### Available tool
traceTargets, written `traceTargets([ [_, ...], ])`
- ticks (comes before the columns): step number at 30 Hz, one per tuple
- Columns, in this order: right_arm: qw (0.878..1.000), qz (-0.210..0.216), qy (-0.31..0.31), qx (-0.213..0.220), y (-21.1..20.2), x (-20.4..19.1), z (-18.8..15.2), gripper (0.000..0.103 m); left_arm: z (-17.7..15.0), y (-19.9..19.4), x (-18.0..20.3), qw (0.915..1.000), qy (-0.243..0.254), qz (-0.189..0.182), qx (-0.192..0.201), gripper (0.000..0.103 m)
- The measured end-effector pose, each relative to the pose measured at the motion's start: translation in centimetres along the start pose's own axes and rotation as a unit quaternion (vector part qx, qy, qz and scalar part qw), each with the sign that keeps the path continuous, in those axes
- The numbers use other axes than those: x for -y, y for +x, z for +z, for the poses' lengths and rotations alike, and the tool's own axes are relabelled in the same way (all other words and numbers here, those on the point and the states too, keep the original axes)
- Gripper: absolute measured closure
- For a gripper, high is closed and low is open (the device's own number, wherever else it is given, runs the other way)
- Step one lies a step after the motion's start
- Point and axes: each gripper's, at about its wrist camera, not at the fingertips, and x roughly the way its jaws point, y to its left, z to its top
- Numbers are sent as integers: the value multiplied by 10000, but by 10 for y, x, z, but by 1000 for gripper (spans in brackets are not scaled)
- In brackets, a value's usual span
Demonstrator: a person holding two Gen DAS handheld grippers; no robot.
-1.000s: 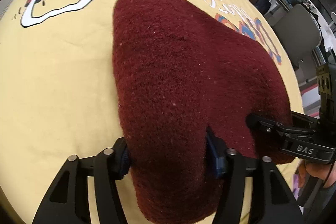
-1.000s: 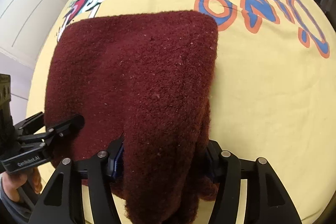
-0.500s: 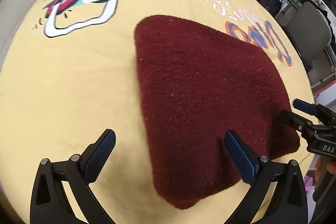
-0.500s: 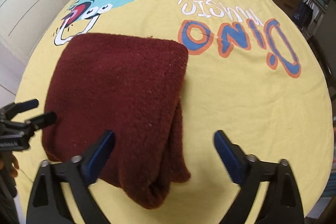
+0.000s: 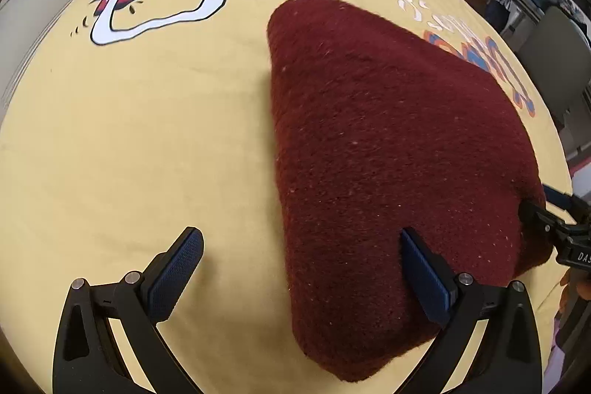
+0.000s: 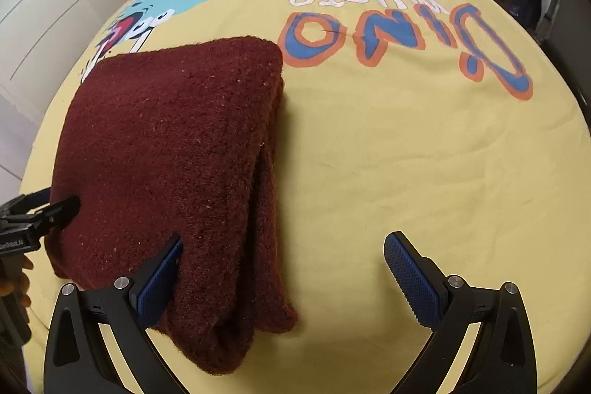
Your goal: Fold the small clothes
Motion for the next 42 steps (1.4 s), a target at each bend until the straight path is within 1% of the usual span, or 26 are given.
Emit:
traceTargets([
  [4, 9999, -19, 47, 89, -10, -5, 1, 0, -2, -3, 0, 9999, 13, 24, 127, 0],
  [6, 9998, -24, 59, 185, -23, -9, 1, 0, -1, -9, 1, 9999, 1, 55, 125, 1],
  [11, 9988, -84, 24, 475, -64, -17, -1, 0, 0, -38, 1, 9998, -56, 86, 158, 1],
  [14, 9980, -171, 12, 615, -92, -19, -5, 0, -4, -64, 1, 9994, 19, 244, 258, 1],
  [18, 9958, -353, -110, 833, -129, -23, -17, 0, -15, -98, 0, 9983, 35, 403, 428, 1],
  [21, 9939, -514, -152, 959, -152, -22, -30, 0, -26, -124, 2, 9970, 165, 504, 568, 1],
  [27, 9910, -788, -157, 1071, -184, -19, -60, 0, -51, -160, 5, 9941, 174, 769, 746, 1],
  [35, 9894, -965, -45, 1081, -203, -10, -89, 0, -79, -170, 8, 9923, 281, 962, 725, 1],
  [42, 9897, -974, 2, 1053, -208, -7, -99, 0, -89, -168, 5, 9918, 296, 1047, 678, 1],
])
